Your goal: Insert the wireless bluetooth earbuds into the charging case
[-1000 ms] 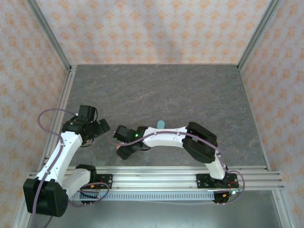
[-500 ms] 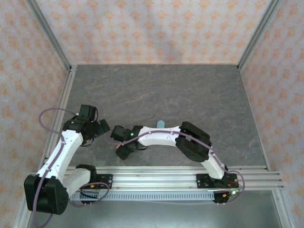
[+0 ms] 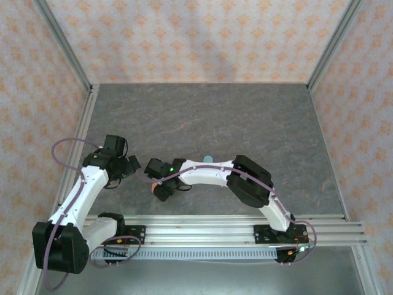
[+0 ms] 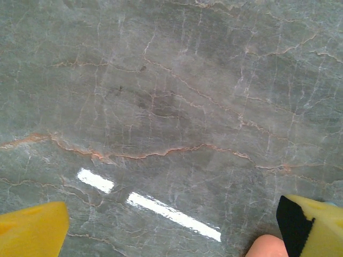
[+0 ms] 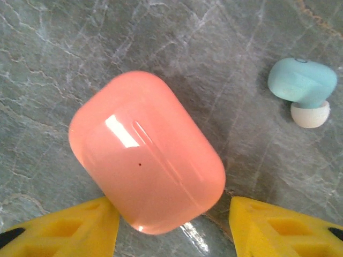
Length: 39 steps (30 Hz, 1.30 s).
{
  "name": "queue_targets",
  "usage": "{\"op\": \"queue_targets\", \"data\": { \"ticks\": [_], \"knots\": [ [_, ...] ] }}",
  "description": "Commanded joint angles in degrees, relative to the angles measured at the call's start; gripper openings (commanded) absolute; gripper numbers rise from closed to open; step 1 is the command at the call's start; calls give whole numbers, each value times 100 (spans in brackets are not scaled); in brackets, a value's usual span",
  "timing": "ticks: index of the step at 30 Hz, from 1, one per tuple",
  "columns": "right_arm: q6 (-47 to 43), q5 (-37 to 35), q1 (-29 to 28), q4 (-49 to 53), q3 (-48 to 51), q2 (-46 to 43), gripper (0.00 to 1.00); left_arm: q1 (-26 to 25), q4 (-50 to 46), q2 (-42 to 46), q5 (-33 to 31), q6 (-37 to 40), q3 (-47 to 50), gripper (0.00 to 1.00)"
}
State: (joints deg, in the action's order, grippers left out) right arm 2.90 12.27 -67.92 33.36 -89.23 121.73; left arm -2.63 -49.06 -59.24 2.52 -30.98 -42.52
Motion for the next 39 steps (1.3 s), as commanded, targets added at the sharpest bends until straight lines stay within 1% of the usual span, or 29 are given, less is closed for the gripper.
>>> {"op": "queue_targets", "data": {
  "ticks": [1, 6, 11, 14, 19, 24, 25, 26, 28, 30, 32, 34, 36, 39],
  "knots": [
    [-123, -33, -11, -478, 358, -179, 54, -35, 23, 336, -23, 259, 13, 100],
    [-100, -207, 59, -935, 857, -652, 51, -35, 300, 766, 361, 456, 184, 100],
    [-61, -165, 158, -1435, 1367, -1105, 48, -35, 441, 866, 748, 593, 213, 100],
    [-48, -115, 183, -1632, 1564, -1264, 46, -35, 416, 798, 899, 480, 192, 99],
    [-44, -75, 200, -1767, 1720, -1377, 44, -35, 473, 511, 1339, 182, 285, 94],
    [5, -119, 228, -1905, 1866, -1490, 44, -33, 884, 276, 2063, 66, 578, 89],
    [39, -120, 239, -1953, 1915, -1524, 44, -35, 958, 257, 2168, 66, 629, 89],
    [69, -105, 261, -1974, 1935, -1529, 44, -35, 985, 247, 2200, -91, 657, 88],
    [53, -22, 279, -1988, 1962, -1547, 46, -35, 916, 233, 2143, -114, 645, 88],
    [-100, 106, 279, -1947, 1930, -1537, 51, -35, 765, 229, 1945, -176, 580, 88],
    [-373, 277, 279, -1841, 1829, -1490, 58, -33, 499, 163, 1523, -415, 474, 86],
    [-706, 434, 273, -1671, 1664, -1383, 64, -26, 260, -1, 1283, -655, 378, 85],
    [-1026, 545, 271, -1433, 1424, -1246, 67, -20, 124, -249, 1322, -874, 312, 83],
    [-1479, 671, 265, -1122, 1115, -1049, 70, -11, -69, -735, 1506, -1168, 222, 81]
  ]
}}
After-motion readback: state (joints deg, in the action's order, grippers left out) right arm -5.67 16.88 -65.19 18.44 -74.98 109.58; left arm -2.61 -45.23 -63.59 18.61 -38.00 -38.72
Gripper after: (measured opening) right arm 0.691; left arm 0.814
